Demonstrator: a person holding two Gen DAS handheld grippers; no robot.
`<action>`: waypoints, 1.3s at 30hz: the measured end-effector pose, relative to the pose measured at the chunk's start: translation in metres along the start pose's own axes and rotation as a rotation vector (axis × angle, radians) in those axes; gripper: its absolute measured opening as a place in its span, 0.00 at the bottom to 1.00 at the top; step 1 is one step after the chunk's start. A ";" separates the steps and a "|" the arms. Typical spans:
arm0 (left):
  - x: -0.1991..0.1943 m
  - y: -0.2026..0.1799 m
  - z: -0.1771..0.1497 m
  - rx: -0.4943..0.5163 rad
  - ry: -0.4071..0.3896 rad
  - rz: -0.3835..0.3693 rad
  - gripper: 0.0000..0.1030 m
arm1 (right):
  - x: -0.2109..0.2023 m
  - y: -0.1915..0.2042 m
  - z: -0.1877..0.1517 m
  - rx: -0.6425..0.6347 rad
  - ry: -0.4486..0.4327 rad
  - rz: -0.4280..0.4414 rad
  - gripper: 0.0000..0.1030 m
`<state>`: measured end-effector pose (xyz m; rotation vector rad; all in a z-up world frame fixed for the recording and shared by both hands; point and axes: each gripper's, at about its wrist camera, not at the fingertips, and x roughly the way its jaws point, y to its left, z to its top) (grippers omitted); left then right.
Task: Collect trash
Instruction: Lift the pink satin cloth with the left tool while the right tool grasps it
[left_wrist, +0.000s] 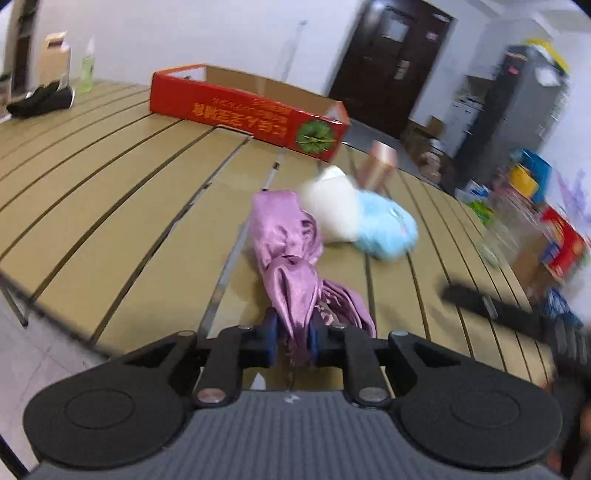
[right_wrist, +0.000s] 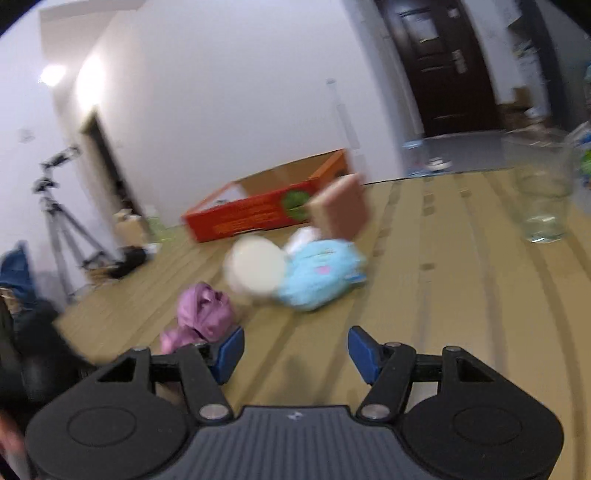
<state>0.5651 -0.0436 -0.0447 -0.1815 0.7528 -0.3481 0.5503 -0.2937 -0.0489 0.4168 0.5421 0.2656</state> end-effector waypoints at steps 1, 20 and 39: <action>-0.008 0.001 -0.007 0.037 0.009 -0.030 0.16 | 0.001 0.004 -0.002 0.010 0.000 0.025 0.60; -0.046 0.031 -0.037 0.126 -0.024 -0.195 0.15 | 0.072 0.052 -0.014 0.076 0.140 0.224 0.20; -0.029 -0.036 -0.056 0.107 -0.089 -0.218 0.62 | -0.011 0.004 -0.030 0.083 -0.002 -0.233 0.15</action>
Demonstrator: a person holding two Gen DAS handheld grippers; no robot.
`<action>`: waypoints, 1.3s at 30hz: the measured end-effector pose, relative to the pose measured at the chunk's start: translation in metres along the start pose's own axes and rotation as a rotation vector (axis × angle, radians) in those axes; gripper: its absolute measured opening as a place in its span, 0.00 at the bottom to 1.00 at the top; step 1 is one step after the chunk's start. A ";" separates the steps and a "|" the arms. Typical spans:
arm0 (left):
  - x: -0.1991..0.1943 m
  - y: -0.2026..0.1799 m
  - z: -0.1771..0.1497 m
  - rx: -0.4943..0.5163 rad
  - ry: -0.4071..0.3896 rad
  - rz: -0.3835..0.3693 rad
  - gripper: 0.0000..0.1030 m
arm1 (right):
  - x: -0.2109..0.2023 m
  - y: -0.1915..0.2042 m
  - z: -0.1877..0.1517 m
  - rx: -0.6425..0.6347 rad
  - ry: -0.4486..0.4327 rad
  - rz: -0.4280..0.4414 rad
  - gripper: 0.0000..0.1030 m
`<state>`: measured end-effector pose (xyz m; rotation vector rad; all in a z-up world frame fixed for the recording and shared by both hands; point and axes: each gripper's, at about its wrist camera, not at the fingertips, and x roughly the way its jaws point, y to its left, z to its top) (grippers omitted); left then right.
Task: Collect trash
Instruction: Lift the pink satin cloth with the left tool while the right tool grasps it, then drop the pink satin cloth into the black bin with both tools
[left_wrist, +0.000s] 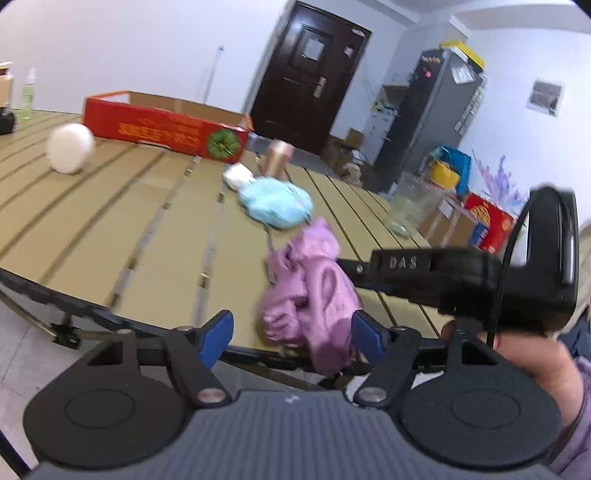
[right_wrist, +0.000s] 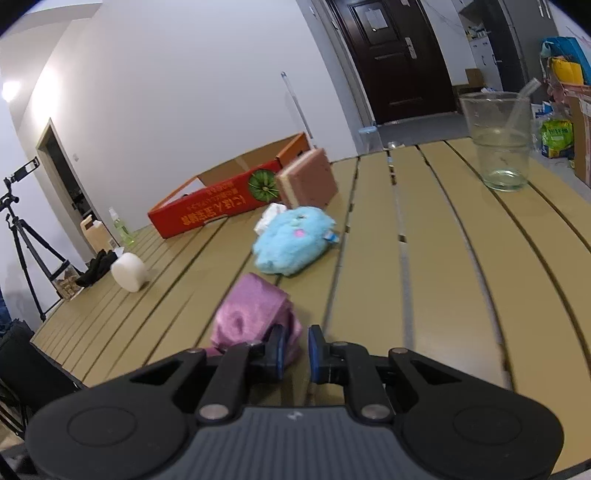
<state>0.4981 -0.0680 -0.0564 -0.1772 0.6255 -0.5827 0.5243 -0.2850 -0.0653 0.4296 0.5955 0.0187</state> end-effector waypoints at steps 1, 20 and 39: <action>0.004 -0.002 -0.002 0.007 0.008 0.002 0.45 | -0.003 -0.006 0.003 0.005 -0.011 -0.008 0.16; -0.035 0.023 0.001 0.075 -0.033 -0.018 0.16 | -0.001 0.012 0.006 -0.059 0.036 0.268 0.16; -0.004 0.069 -0.073 0.013 0.426 0.052 0.16 | 0.002 0.090 -0.088 -0.591 0.367 0.251 0.18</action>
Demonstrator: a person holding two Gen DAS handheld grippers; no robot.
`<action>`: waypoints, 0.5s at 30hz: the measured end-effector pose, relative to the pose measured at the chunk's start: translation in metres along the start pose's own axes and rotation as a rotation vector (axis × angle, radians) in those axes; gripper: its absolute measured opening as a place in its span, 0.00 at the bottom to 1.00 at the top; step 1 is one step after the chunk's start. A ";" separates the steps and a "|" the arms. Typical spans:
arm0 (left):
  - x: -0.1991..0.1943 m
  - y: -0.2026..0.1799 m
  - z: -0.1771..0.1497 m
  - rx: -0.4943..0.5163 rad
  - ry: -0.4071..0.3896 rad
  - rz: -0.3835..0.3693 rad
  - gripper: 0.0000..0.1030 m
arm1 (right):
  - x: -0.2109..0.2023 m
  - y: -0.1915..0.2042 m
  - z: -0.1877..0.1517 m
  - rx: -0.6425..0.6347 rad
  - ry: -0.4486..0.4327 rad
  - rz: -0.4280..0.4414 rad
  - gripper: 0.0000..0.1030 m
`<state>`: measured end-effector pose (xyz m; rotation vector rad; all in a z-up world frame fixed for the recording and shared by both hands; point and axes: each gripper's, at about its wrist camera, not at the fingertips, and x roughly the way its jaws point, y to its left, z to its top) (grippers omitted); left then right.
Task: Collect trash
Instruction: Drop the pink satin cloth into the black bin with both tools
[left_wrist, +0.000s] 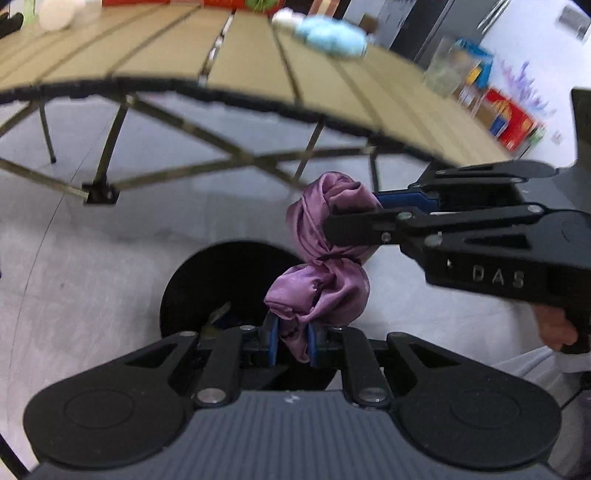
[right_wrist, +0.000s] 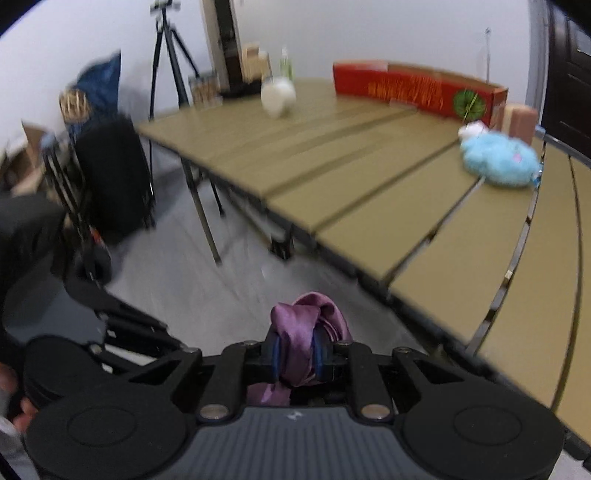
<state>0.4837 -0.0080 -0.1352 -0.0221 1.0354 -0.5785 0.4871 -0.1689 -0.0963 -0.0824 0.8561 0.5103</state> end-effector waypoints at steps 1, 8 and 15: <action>0.006 0.000 -0.001 0.003 0.016 0.043 0.17 | 0.006 0.001 -0.002 0.000 0.024 -0.002 0.22; 0.029 0.016 -0.003 -0.019 0.082 0.223 0.60 | 0.036 0.007 -0.020 -0.024 0.196 -0.049 0.51; 0.031 0.018 -0.005 -0.002 0.108 0.276 0.72 | 0.039 0.010 -0.025 -0.030 0.245 -0.061 0.61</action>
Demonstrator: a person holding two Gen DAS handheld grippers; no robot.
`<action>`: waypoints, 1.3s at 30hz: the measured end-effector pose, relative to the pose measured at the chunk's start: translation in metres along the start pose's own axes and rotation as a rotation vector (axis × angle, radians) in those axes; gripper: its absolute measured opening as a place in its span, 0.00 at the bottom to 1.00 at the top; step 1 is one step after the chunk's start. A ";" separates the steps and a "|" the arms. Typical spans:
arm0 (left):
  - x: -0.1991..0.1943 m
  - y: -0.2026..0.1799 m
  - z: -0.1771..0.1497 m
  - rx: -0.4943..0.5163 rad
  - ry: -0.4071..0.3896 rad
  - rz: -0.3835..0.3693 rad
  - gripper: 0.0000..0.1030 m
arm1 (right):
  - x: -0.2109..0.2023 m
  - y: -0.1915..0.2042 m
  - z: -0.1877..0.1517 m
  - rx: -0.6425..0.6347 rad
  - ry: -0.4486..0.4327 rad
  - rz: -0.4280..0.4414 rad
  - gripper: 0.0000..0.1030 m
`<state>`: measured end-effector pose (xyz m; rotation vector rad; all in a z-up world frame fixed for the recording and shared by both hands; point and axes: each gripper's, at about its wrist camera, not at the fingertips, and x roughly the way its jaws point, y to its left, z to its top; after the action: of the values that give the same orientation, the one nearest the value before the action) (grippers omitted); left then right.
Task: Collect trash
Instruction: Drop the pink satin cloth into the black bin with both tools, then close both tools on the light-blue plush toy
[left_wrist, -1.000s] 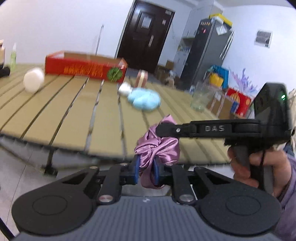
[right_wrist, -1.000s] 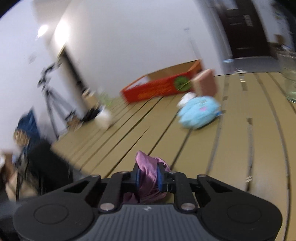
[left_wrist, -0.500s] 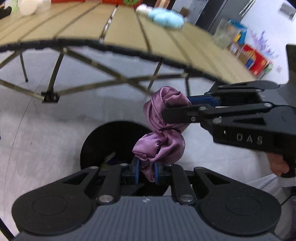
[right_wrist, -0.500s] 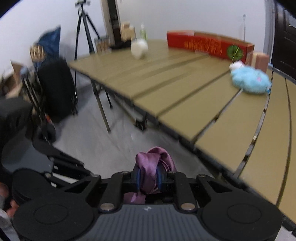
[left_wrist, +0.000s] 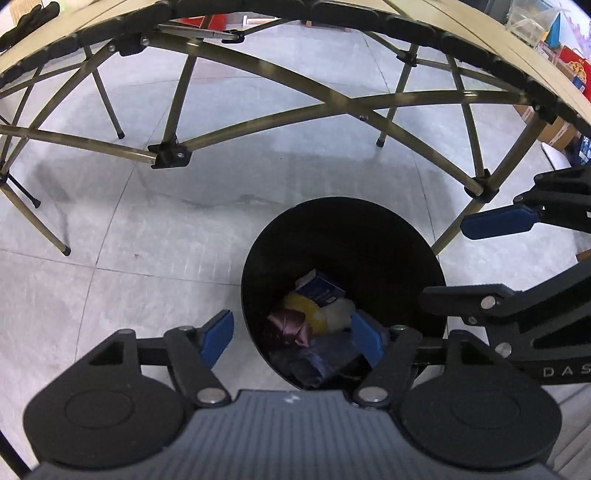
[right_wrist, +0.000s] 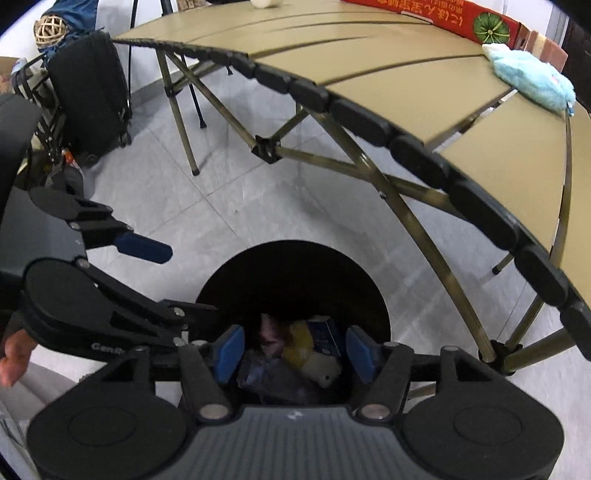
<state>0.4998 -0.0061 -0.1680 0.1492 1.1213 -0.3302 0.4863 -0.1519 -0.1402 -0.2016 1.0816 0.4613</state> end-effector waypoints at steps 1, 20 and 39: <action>-0.001 0.000 -0.001 0.000 -0.002 0.000 0.72 | 0.000 0.000 0.000 -0.002 0.001 0.001 0.61; -0.094 0.006 0.021 0.089 -0.343 -0.088 0.87 | -0.092 -0.030 0.018 0.067 -0.386 0.164 0.64; -0.040 -0.041 0.253 -0.004 -0.488 -0.170 0.62 | -0.065 -0.240 0.070 0.899 -0.731 0.094 0.55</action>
<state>0.6879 -0.1088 -0.0212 -0.0321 0.6511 -0.4865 0.6266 -0.3559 -0.0657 0.7648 0.4892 0.0720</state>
